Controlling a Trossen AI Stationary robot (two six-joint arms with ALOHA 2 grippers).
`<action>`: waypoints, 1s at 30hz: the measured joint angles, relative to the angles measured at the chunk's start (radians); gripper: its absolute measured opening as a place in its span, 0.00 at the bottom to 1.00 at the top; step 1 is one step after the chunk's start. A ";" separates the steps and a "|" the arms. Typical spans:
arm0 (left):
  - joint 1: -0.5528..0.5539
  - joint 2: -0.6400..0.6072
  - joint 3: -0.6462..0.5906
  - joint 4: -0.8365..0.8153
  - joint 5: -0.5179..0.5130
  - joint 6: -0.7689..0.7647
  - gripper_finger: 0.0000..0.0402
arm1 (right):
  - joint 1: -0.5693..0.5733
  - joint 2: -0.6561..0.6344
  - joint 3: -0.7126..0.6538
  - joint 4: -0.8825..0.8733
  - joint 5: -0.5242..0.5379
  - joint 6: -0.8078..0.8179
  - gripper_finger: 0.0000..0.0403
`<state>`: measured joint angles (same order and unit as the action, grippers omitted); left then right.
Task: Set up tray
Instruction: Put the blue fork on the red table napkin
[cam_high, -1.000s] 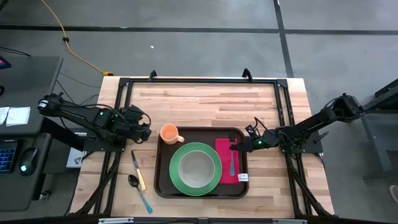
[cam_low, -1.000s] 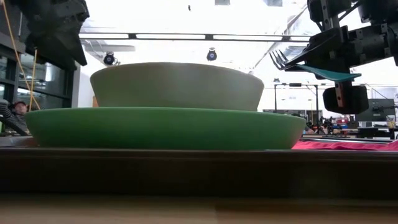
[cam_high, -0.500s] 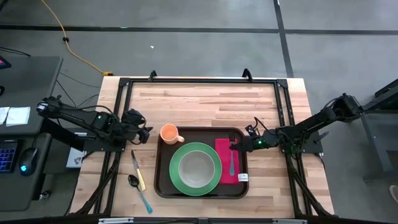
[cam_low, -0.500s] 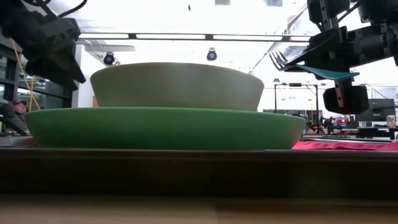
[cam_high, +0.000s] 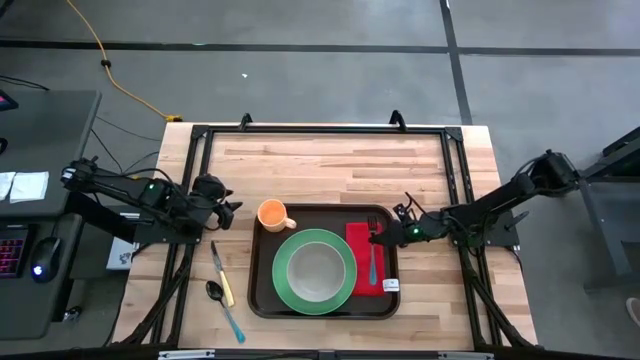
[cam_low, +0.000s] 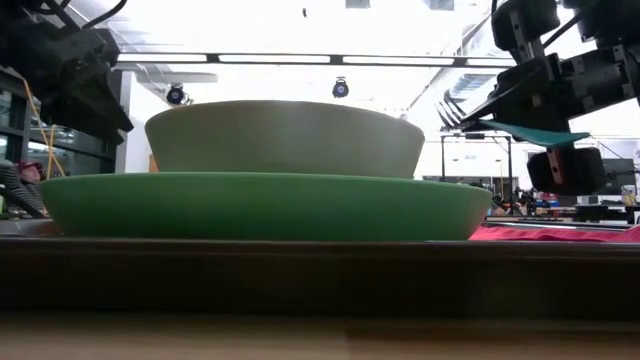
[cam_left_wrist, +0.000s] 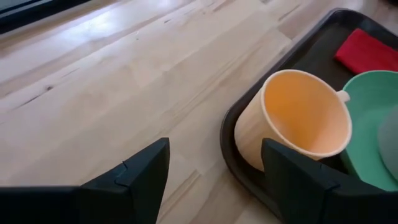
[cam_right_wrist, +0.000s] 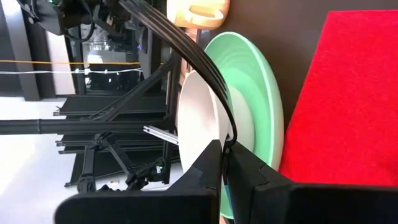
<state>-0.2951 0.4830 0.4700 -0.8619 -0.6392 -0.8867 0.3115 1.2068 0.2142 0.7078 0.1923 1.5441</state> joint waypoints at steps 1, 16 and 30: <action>0.000 -0.005 -0.003 0.000 0.000 0.000 0.71 | 0.000 0.011 0.000 0.012 0.000 0.002 0.00; 0.000 -0.018 -0.009 -0.022 0.004 0.000 0.70 | 0.000 0.155 0.056 0.039 -0.078 0.102 0.00; 0.000 -0.018 -0.009 -0.031 0.009 0.000 0.70 | 0.003 0.195 0.056 0.037 -0.102 0.198 0.00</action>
<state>-0.2951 0.4648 0.4614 -0.8929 -0.6300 -0.8864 0.3149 1.4017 0.2699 0.7452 0.0904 1.7416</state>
